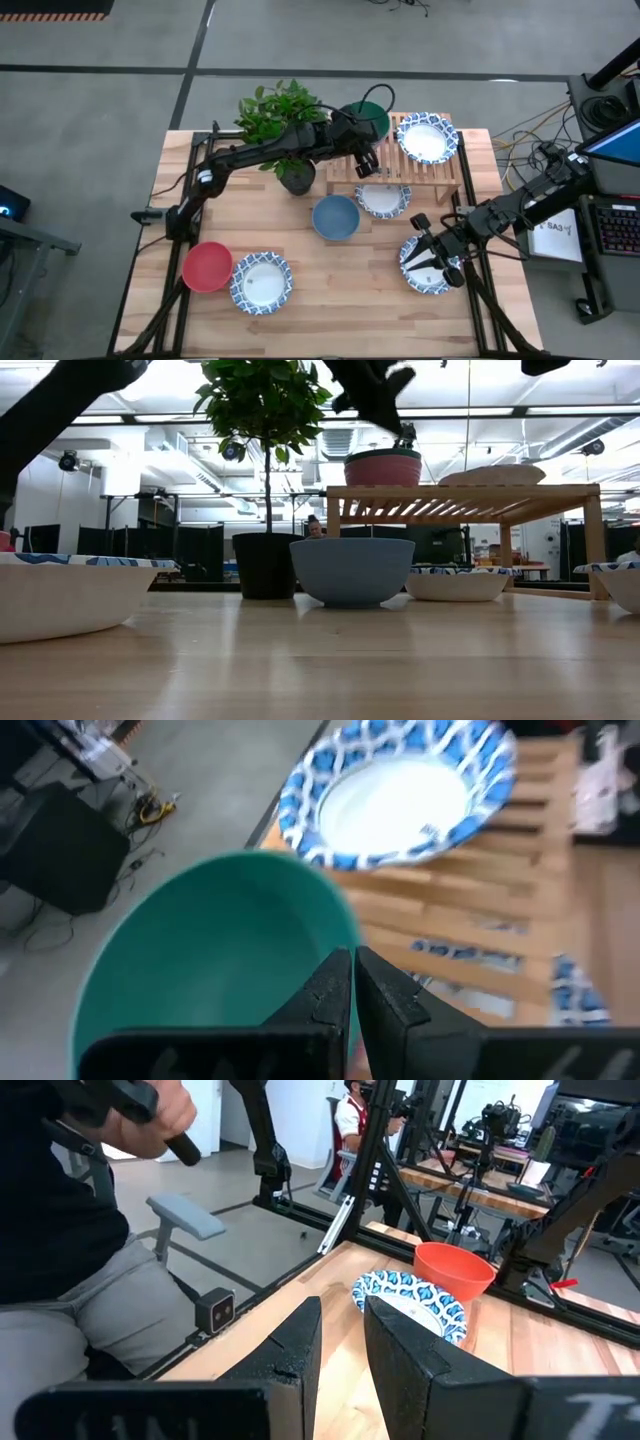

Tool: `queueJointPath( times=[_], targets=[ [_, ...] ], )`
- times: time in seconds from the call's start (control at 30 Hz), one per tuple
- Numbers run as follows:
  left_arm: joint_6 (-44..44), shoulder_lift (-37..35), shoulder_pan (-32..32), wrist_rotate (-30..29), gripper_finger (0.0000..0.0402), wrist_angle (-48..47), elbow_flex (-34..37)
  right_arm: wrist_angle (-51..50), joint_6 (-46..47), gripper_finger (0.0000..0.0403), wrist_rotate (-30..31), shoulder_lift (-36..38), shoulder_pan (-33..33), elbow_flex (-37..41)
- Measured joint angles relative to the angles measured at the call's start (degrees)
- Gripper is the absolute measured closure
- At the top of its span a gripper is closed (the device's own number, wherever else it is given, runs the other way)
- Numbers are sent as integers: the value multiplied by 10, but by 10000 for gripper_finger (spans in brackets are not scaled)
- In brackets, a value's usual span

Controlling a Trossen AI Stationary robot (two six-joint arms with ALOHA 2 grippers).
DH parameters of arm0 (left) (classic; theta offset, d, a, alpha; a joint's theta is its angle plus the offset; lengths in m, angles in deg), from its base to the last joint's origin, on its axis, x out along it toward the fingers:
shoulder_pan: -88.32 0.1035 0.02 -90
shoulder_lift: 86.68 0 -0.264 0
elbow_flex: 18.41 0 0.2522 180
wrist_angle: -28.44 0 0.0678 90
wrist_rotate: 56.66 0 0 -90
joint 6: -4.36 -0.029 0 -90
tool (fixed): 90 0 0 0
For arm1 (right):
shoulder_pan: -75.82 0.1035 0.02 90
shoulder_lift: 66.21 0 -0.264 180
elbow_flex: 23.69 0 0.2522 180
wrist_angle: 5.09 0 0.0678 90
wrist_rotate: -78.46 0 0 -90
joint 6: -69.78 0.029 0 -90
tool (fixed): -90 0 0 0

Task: Place and stack bowls onto a shelf
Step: Stack the green bowl on top of the pink bowl on the shelf, then stack the white patterned bowl on top of the other white patterned bowl on the shelf

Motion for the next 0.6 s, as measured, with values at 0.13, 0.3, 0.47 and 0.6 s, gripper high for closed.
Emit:
queueJointPath(
  times=[0.13, 0.3, 0.47, 0.6],
  targets=[
    [1, -23, -32, 0, 401, -16, 1, 0, 16, 335, 45, 0, 0, 0],
    [-5, -55, -82, 0, 402, -62, 1, -4, 40, 335, 131, -4, 0, 0],
    [-18, -91, -130, -1, 402, -113, 5, -3, 78, 335, 174, -4, 0, 0],
    [-24, -122, -157, 0, 402, -160, 12, -3, 122, 335, 181, -5, 0, 0]
  ],
)
